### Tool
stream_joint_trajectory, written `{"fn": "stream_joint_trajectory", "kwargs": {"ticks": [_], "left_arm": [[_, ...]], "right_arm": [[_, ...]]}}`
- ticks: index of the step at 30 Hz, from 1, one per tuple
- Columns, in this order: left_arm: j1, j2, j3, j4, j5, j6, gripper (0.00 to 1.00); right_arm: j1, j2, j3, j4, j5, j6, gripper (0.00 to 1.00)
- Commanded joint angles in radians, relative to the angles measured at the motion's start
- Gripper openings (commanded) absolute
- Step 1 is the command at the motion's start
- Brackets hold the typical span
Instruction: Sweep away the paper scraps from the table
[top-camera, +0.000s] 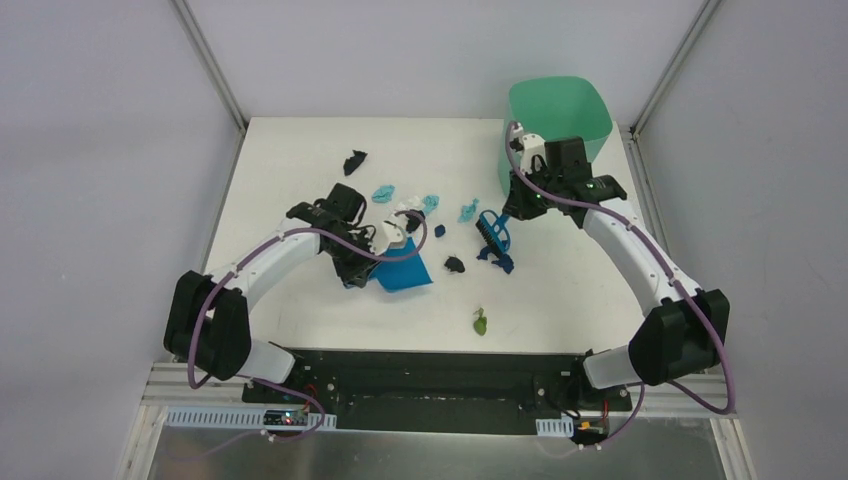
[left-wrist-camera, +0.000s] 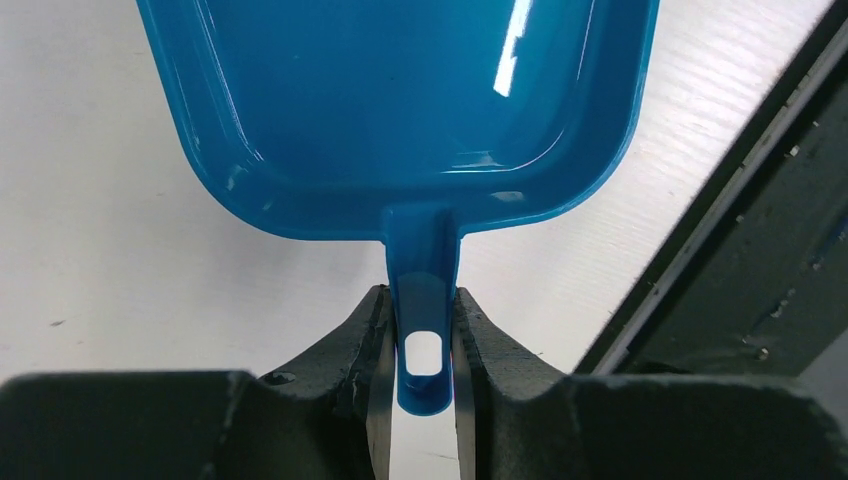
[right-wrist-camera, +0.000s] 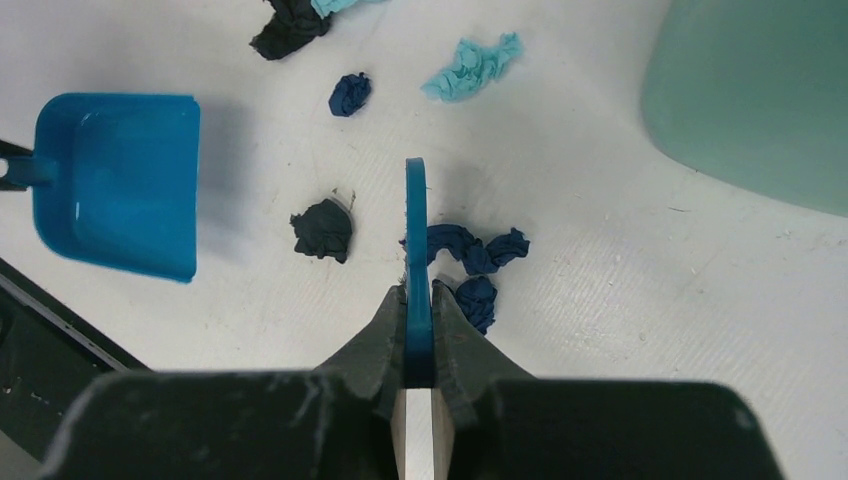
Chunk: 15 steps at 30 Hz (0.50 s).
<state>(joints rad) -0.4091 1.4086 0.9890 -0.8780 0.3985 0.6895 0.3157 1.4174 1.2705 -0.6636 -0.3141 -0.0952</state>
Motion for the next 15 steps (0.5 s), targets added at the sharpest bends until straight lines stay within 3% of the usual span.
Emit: {"fn": "stream_joint_trajectory", "kwargs": {"ticks": [1, 15], "left_arm": [[-0.080, 0.003, 0.005, -0.067, -0.024, -0.045, 0.00], [-0.224, 0.153, 0.048, -0.061, -0.198, -0.099, 0.00]], "right_arm": [[0.032, 0.006, 0.051, -0.003, 0.105, 0.021, 0.00], [0.235, 0.131, 0.059, 0.053, 0.368, 0.046, 0.00]]}}
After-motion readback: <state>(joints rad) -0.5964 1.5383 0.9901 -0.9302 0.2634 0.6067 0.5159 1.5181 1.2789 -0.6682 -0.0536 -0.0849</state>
